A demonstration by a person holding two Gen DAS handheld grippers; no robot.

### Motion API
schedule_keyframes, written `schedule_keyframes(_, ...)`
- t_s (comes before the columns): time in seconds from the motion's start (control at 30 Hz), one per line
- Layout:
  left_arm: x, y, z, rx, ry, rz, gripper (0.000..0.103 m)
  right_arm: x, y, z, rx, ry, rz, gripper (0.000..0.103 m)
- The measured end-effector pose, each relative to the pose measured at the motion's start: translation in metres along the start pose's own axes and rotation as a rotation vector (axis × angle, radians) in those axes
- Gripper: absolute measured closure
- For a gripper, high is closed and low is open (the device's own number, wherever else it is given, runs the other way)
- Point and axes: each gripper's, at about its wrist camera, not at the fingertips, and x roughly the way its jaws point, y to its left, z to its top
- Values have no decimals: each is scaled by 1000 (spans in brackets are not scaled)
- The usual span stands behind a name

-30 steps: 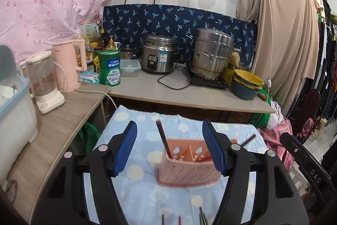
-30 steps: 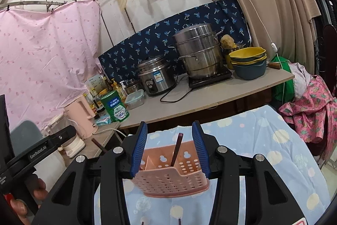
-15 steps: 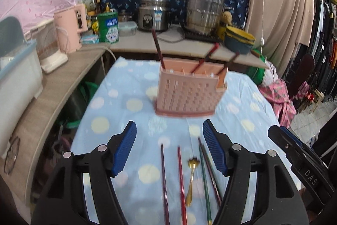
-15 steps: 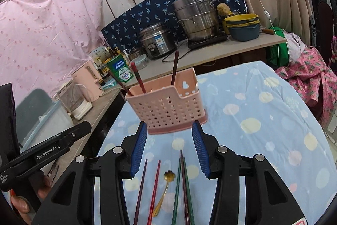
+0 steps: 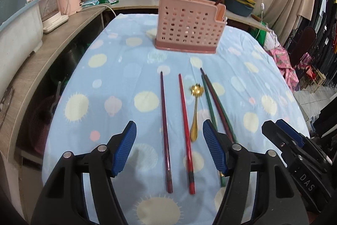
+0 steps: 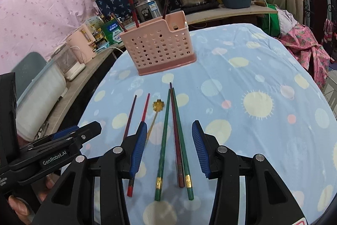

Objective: Organize utensils
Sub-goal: 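Move both tools back down toward the remaining chopsticks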

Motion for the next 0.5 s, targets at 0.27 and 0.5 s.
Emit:
schedule_keyframes(0.27,9,-1,-26,6,32,17,41,8,-4,-31,-14,55,-26,59)
schedule_keyframes(0.5,16,-1,-39,5,52,27,41,11,-7,-43,-9,75,-36,59)
